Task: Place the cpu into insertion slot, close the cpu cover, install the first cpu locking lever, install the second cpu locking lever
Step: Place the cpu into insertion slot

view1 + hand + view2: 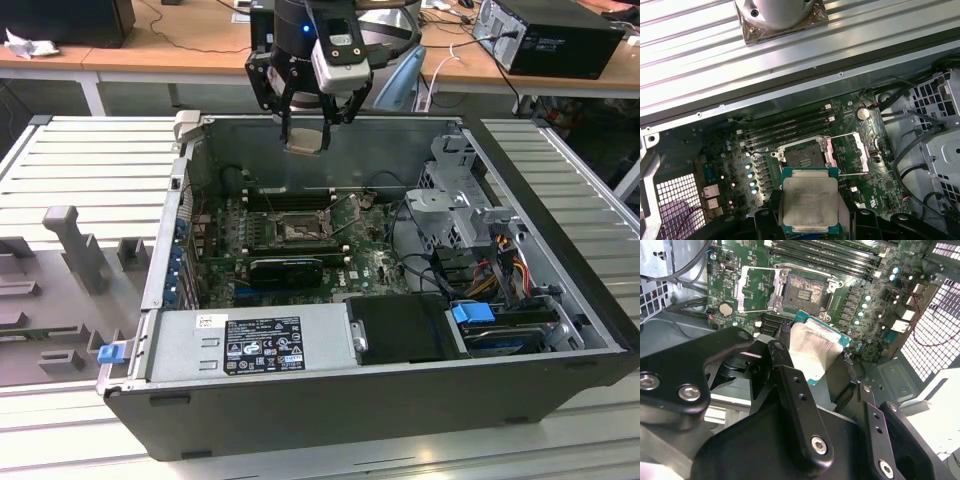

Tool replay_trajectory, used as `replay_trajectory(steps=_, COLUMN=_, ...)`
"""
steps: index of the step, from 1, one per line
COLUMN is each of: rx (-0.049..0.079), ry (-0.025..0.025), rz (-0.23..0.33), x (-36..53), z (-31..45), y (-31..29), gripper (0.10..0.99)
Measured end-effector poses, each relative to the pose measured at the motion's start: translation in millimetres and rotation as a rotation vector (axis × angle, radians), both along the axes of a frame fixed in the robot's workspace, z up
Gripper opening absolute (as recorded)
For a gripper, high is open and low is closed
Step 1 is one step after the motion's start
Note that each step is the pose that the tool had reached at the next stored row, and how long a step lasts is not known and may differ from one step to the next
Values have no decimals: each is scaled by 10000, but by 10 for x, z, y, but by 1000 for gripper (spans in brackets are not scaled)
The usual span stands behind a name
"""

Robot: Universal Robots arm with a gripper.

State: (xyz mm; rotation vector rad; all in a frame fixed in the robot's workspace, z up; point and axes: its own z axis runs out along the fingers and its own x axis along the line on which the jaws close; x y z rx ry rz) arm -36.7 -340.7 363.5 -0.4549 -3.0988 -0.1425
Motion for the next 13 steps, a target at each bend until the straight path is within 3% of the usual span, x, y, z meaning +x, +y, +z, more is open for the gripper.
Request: replay_trajectory(steps=13, rx=0, ry=0, rz=-422, x=0, z=0, y=0, gripper=529)
